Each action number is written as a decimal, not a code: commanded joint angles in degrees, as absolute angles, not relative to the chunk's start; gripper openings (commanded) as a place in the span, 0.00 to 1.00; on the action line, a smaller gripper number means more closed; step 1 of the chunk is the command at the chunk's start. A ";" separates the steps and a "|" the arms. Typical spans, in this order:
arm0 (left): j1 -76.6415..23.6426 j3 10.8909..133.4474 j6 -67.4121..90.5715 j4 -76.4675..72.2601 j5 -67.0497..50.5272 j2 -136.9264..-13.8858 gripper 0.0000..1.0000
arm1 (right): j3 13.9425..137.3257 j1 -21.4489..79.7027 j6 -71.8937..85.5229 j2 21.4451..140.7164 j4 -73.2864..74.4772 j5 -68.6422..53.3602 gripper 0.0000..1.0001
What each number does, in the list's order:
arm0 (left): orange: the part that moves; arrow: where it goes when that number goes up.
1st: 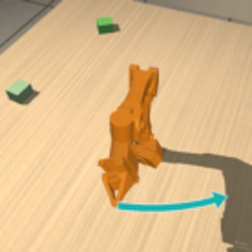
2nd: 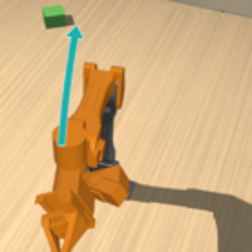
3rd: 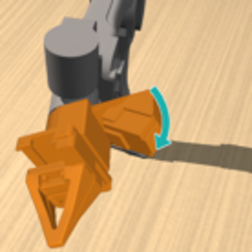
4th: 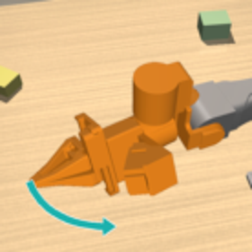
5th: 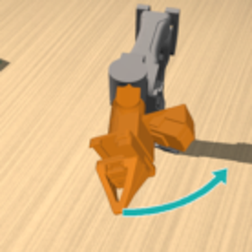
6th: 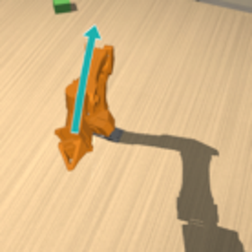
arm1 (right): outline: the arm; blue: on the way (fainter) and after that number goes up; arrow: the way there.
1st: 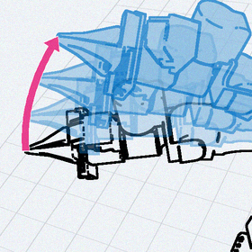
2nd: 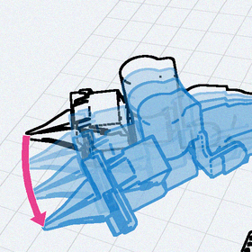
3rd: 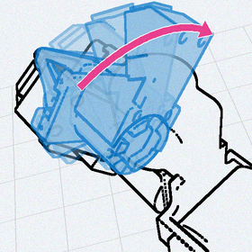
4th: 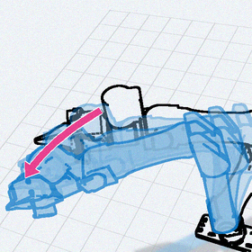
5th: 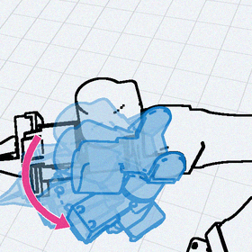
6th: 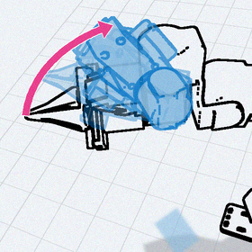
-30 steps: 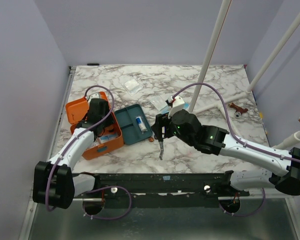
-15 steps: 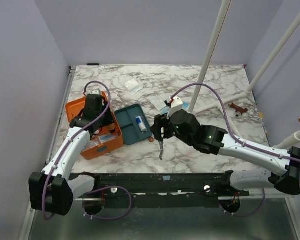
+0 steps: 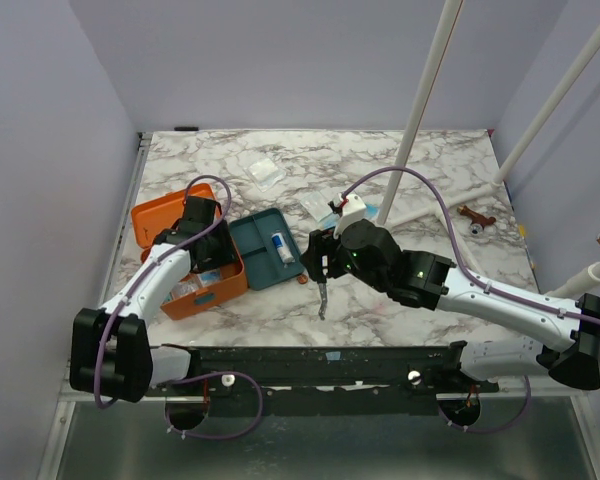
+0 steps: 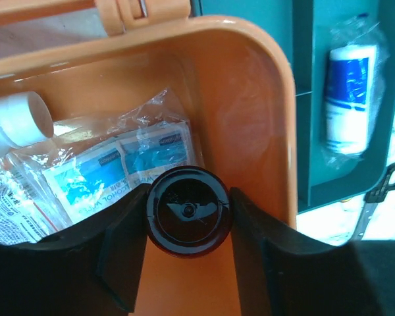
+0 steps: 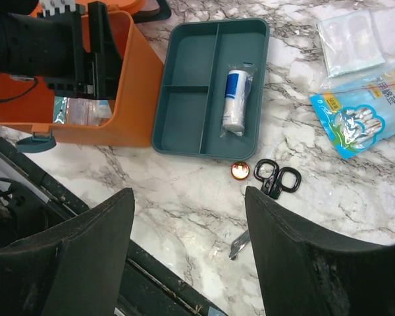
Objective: Organize the medicine kit
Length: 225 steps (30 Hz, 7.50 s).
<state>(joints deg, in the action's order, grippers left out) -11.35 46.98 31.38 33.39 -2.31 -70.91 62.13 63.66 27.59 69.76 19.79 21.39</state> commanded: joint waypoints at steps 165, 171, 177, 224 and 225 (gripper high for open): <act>-11.34 36.72 20.73 33.11 -12.85 -19.47 0.99 | 75.84 31.93 52.76 104.16 -18.70 -22.54 0.01; -11.34 36.92 20.62 33.35 -11.31 -15.79 0.99 | 75.00 33.52 49.50 99.61 -16.02 -26.21 0.01; -11.34 36.53 18.03 31.30 -21.63 -12.66 0.99 | 75.70 34.79 46.50 94.81 -12.51 -31.10 0.01; -11.34 38.54 59.04 -7.49 -61.12 -17.06 0.99 | 71.44 49.73 45.82 68.35 -25.00 -65.08 0.01; -11.34 38.41 59.46 -8.25 -61.36 -17.13 0.98 | 71.58 49.83 45.60 68.35 -24.63 -64.89 0.01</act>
